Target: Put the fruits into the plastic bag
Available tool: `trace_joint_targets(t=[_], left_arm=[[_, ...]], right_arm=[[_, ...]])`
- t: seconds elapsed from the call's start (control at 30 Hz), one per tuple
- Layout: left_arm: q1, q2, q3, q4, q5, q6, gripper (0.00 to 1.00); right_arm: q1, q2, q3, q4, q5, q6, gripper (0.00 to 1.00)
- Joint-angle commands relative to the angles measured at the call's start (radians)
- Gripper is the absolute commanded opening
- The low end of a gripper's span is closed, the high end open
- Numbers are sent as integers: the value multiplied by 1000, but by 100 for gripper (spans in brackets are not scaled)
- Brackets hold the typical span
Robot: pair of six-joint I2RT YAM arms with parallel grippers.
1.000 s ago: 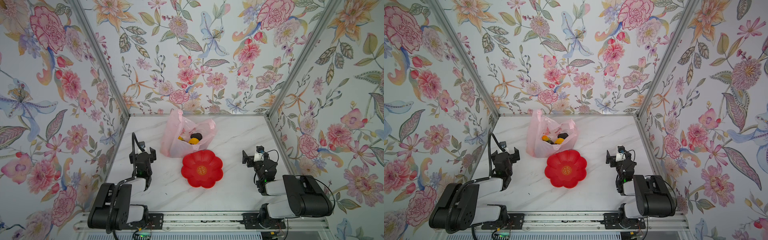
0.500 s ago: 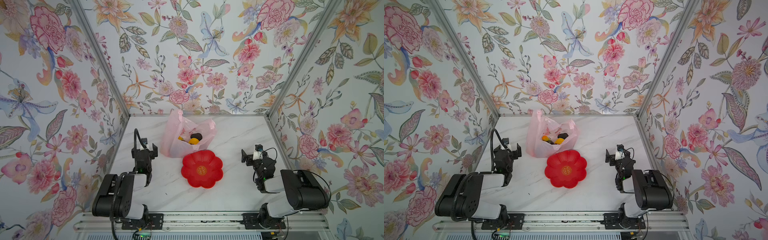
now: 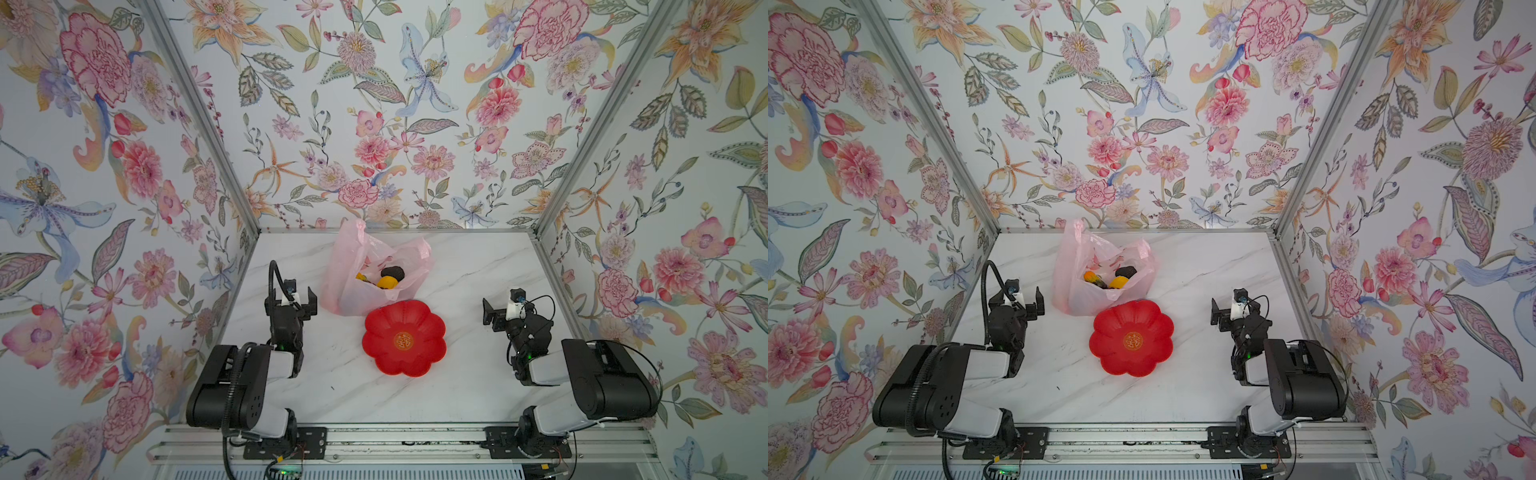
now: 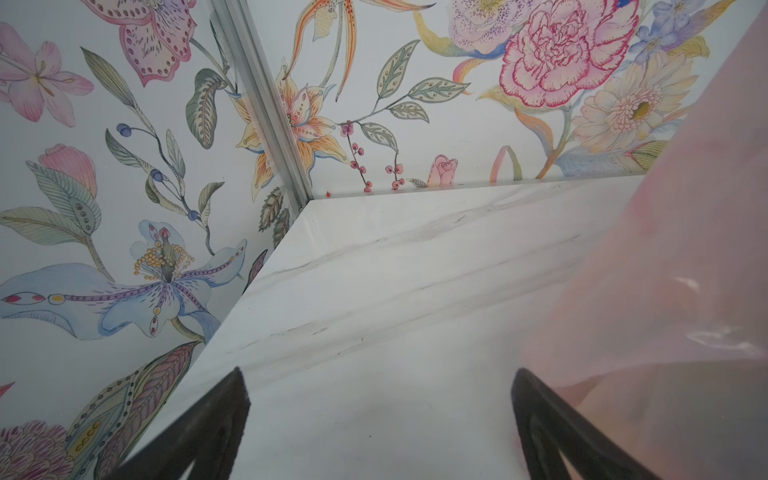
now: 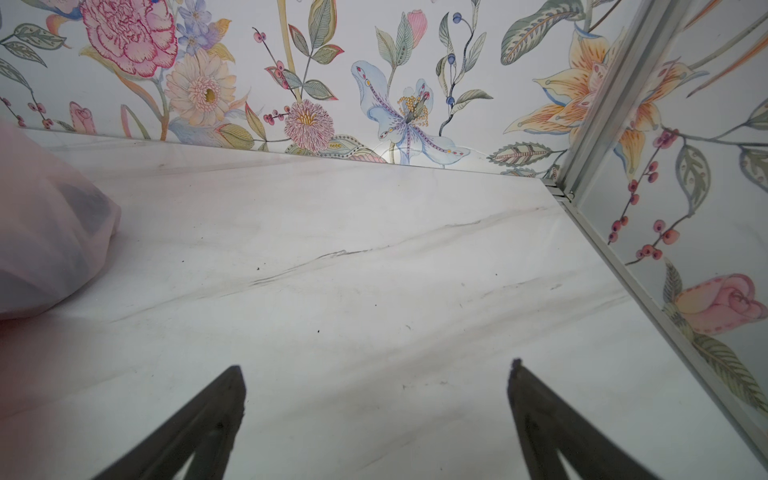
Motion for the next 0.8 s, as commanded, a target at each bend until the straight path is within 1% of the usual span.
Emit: trace_joint_targets(t=[0.0,0.17,0.3,0.37,0.47,0.53,0.6,0.7,0.77], left_arm=[[10,23,-23,99,40,24,99],[8,30,-28,121,38,24,100],[9,28,-26,112,34,24,99],[10,33,-36,145,36,23,99],[8,56,-73,261,11,19,99],[7,56,-76,272,-4,13,99],[6,55,-56,220,-18,12,99],[4,56,-58,229,-19,11,99],[5,55,-56,229,-19,12,99]], right_arm=[[-7,9,-30,83,-26,9,99],[-13,22,-76,188,-27,18,99],[-15,54,-122,309,-11,25,99],[-15,52,-134,319,-6,26,99],[-15,54,-134,321,-6,26,99],[-14,58,-128,319,-2,27,99],[-15,58,-99,278,10,32,99],[-16,18,-8,57,33,40,99],[-17,22,69,-66,28,43,99]])
